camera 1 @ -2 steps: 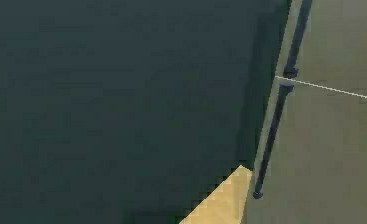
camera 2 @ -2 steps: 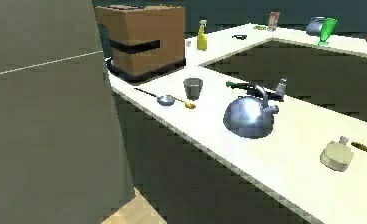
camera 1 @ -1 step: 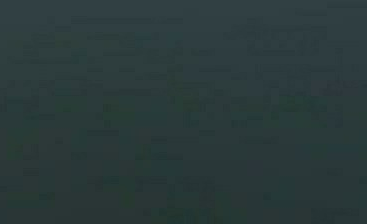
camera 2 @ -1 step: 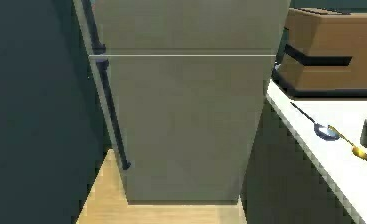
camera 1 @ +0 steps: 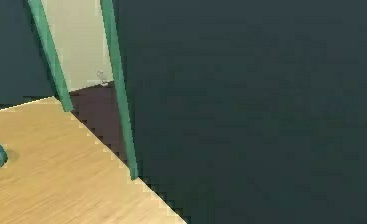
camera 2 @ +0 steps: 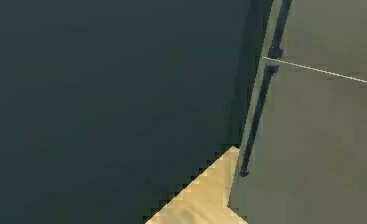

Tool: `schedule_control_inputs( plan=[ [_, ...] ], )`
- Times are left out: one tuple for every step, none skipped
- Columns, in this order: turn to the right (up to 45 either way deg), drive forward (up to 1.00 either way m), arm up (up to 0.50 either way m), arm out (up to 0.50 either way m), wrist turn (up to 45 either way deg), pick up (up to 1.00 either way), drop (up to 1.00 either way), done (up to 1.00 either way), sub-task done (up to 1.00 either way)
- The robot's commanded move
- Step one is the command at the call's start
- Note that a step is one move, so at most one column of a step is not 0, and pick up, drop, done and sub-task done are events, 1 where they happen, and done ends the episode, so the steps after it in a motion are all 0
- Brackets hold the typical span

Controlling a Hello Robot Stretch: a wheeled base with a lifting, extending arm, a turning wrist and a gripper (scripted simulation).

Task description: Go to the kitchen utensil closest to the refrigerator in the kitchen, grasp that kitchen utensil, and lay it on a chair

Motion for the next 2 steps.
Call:
schedule_control_inputs(
  plan=[
    [-30.0,0.0,0.0,0.0,0.0,0.0,0.0,0.0,0.0],
    [0.0,0.6,0.0,0.0,0.0,0.0,0.0,0.0,0.0]
  ],
)
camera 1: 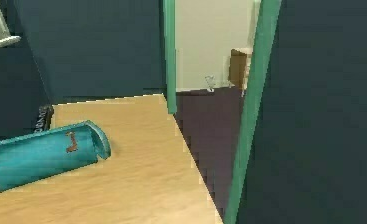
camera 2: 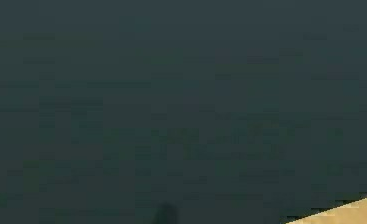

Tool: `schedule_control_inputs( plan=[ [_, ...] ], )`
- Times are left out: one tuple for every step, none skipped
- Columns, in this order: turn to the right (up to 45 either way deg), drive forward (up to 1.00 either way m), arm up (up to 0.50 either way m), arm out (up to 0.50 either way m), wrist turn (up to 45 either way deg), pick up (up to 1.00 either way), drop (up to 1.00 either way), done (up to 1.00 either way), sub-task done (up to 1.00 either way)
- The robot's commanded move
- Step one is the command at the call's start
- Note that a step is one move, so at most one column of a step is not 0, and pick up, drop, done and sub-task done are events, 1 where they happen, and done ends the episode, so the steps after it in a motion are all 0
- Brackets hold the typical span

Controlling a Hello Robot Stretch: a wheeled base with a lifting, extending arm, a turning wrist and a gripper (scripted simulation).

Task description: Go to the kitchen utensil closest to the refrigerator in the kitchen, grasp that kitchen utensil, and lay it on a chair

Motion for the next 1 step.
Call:
schedule_control_inputs(
  plan=[
    [-45.0,0.0,0.0,0.0,0.0,0.0,0.0,0.0,0.0]
  ],
)
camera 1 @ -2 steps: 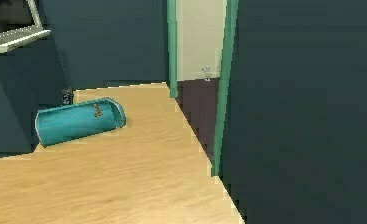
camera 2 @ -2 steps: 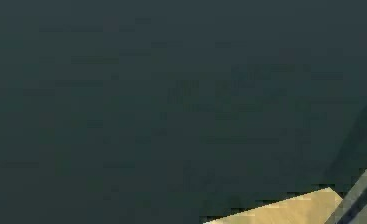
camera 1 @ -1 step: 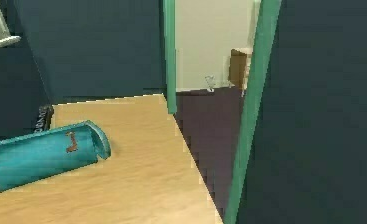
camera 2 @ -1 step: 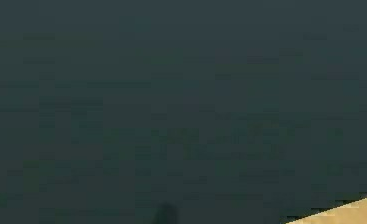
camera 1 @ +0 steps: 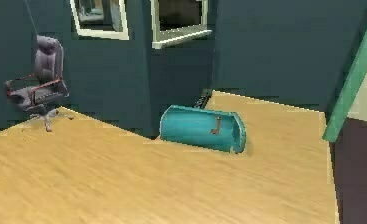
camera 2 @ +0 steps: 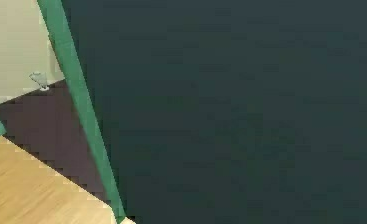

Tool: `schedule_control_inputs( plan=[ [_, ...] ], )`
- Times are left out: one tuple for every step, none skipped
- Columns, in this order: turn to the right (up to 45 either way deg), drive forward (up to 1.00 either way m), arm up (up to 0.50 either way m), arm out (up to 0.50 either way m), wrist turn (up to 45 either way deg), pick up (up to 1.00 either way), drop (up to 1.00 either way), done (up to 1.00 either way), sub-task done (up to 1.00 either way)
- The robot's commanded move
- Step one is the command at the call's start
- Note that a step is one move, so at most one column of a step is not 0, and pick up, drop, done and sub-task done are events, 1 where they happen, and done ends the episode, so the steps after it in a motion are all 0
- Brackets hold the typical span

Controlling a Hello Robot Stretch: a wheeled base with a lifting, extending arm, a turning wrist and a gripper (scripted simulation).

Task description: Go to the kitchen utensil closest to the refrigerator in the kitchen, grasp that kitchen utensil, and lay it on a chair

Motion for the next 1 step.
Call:
schedule_control_inputs(
  plan=[
    [-33.0,0.0,0.0,0.0,0.0,0.0,0.0,0.0,0.0]
  ],
)
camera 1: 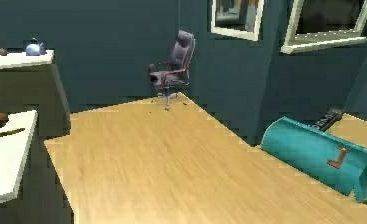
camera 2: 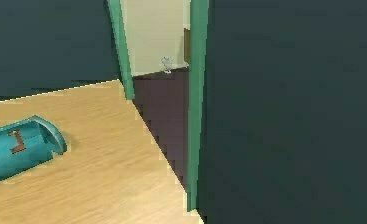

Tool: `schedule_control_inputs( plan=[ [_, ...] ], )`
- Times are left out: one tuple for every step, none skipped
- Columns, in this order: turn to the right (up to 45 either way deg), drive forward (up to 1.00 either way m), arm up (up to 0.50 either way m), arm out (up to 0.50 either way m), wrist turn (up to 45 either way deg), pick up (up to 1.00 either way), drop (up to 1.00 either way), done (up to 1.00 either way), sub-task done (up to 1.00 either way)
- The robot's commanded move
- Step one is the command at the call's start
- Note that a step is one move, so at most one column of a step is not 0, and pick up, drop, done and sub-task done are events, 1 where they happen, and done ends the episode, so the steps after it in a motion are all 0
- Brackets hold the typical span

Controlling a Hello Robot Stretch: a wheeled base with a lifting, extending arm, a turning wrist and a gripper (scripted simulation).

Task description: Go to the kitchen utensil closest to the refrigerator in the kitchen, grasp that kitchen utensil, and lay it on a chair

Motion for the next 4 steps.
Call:
schedule_control_inputs(
  plan=[
    [0.0,0.45,0.0,0.0,0.0,0.0,0.0,0.0,0.0],
    [-24.0,0.0,0.0,0.0,0.0,0.0,0.0,0.0,0.0],
    [0.0,1.0,0.0,0.0,0.0,0.0,0.0,0.0,0.0],
    [-24.0,0.0,0.0,0.0,0.0,0.0,0.0,0.0,0.0]
  ],
)
